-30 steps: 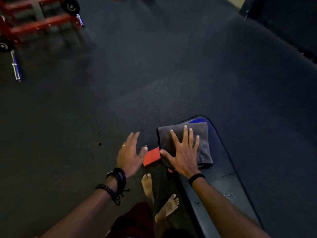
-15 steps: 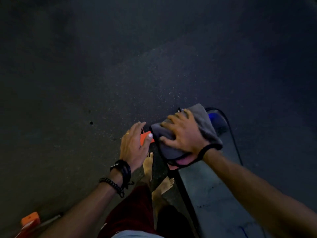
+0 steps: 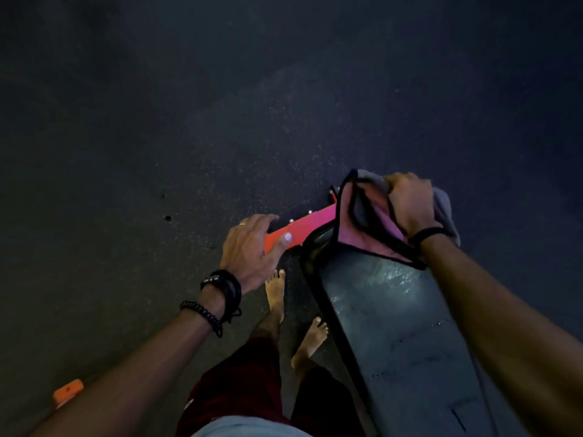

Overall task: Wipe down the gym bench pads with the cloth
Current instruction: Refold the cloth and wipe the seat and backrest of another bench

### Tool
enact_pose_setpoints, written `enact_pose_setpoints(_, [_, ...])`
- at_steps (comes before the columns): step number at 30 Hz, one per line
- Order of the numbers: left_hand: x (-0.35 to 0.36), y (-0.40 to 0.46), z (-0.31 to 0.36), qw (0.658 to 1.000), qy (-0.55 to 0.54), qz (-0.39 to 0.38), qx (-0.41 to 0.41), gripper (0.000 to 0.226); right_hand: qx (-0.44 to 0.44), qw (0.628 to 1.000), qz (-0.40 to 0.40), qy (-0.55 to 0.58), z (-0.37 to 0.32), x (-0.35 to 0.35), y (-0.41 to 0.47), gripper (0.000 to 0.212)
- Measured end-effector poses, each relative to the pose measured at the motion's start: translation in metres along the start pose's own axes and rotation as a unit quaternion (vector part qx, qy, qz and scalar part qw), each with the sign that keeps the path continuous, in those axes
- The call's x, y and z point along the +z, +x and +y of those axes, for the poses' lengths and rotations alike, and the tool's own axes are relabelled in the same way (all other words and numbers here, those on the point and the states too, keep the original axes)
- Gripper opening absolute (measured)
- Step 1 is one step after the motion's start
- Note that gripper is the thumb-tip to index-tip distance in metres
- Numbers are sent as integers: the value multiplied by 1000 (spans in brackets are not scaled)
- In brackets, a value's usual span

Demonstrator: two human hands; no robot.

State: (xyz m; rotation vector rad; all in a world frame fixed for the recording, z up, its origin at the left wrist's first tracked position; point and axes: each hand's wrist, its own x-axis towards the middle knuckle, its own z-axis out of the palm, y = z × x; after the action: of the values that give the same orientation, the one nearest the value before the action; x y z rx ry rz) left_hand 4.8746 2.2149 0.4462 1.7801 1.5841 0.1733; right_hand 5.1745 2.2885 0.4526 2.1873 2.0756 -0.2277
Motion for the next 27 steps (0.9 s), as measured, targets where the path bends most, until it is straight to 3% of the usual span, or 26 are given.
enact_pose_setpoints(2, [3,-3,-4,1000,-3,-4,-10,73,-54,998,-10,-25,-40,9,-25,55])
enact_pose_setpoints(4, [4,-3,-4,1000,-15,1,-25,71,-186,980,-24,63,-82,16,-69,43])
enact_pose_setpoints(6, [5,-2,-2,999,-20,10,-26,65,-275,957,-20,87,-72,20,-75,39])
enact_pose_setpoints(7, [4,0,1,999,-19,13,-23,63,-269,959,-4,88,-53,22,-60,38])
enact_pose_setpoints(11, [2,6,6,999,-7,28,-16,65,27,995,18,90,8,10,-4,50])
enact_pose_setpoints(13, [6,3,9,999,-20,38,-13,68,-2,1000,23,4,-14,18,-19,44])
enact_pose_setpoints(15, [13,1,16,999,-23,39,-7,70,-121,992,25,37,-39,22,-45,44])
enact_pose_setpoints(17, [19,4,28,999,-22,33,7,70,-156,981,50,105,-29,24,-47,37])
enact_pose_setpoints(20, [27,19,51,998,-18,39,45,68,29,979,99,176,16,28,-23,37])
enact_pose_setpoints(23, [39,35,72,994,-3,29,102,59,222,909,99,338,54,49,-54,41])
enact_pose_setpoints(27, [56,62,101,978,58,-17,199,59,242,904,132,328,77,82,-147,49])
